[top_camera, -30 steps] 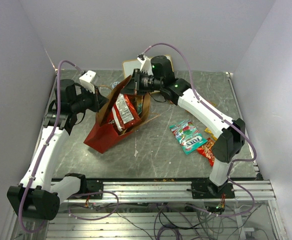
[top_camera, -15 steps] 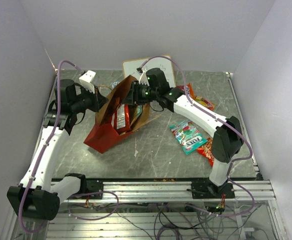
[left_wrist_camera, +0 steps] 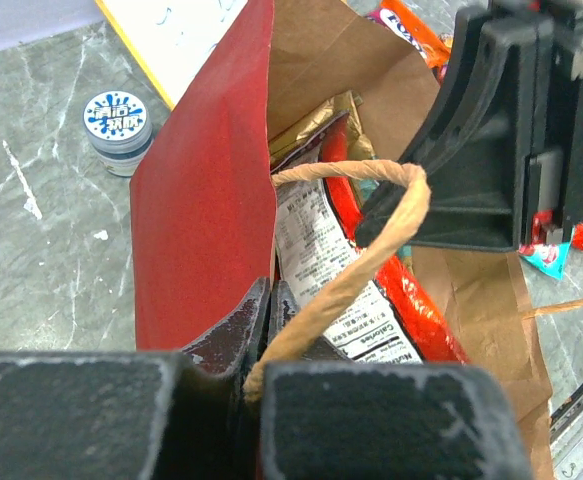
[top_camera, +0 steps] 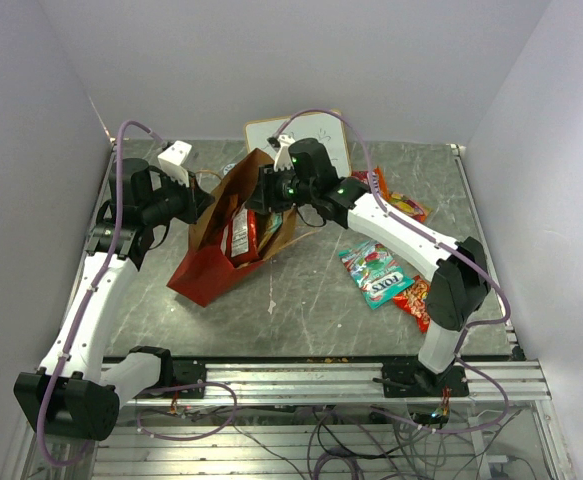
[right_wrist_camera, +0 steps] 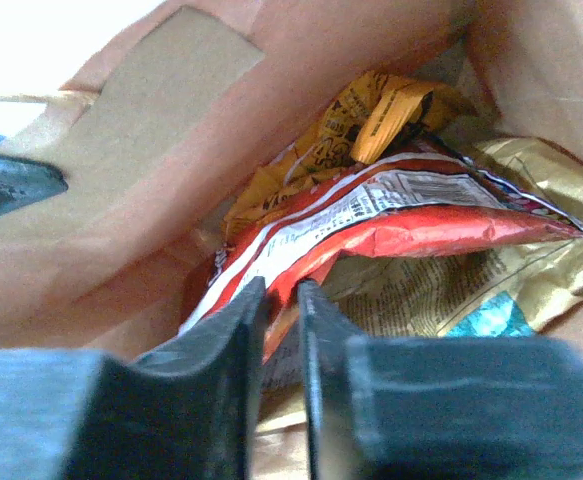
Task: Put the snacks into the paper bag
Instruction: Place the snack in the paper bag, then pick up the snack from the center of the board, then place the snack in the paper bag.
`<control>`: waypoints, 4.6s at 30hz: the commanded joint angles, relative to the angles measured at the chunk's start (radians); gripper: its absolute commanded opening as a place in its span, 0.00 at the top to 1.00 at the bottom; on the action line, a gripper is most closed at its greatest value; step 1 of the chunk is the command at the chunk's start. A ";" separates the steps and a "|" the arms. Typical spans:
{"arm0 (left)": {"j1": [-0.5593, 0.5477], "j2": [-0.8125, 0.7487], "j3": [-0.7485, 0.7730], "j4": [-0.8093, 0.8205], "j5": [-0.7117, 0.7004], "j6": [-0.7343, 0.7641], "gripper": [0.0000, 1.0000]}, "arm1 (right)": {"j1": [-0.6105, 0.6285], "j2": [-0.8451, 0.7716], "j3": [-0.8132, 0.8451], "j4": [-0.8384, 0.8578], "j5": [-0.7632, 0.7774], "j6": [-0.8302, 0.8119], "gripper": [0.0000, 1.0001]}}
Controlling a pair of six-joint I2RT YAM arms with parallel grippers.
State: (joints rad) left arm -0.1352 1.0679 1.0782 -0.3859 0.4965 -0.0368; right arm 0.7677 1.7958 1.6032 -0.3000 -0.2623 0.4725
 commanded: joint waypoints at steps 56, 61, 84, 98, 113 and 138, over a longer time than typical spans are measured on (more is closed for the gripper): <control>0.008 -0.028 0.029 -0.021 -0.190 0.023 0.93 | -0.712 -0.183 -0.421 -0.206 0.248 -0.992 0.22; 0.009 -0.041 0.019 -0.011 -0.164 0.023 0.93 | -0.711 -0.075 -0.412 -0.185 0.317 -1.062 0.29; 0.013 -0.062 -0.005 0.006 -0.140 0.020 0.93 | -0.714 0.105 -0.349 -0.184 0.307 -1.052 0.74; 0.013 -0.050 -0.003 0.012 -0.127 0.025 0.93 | -0.714 -0.038 -0.253 -0.314 0.228 -1.011 1.00; 0.015 -0.040 0.000 0.008 -0.134 0.042 0.93 | -0.679 -0.317 -0.005 -0.441 -0.064 -0.923 1.00; 0.026 -0.055 -0.020 0.028 -0.076 0.049 0.93 | -0.105 -0.142 0.422 -0.467 -0.202 -0.985 1.00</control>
State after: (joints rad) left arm -0.1173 1.0325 1.0706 -0.4088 0.3714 0.0040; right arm 0.6075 1.6264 1.9823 -0.7555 -0.4931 -0.4931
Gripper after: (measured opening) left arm 0.073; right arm 0.009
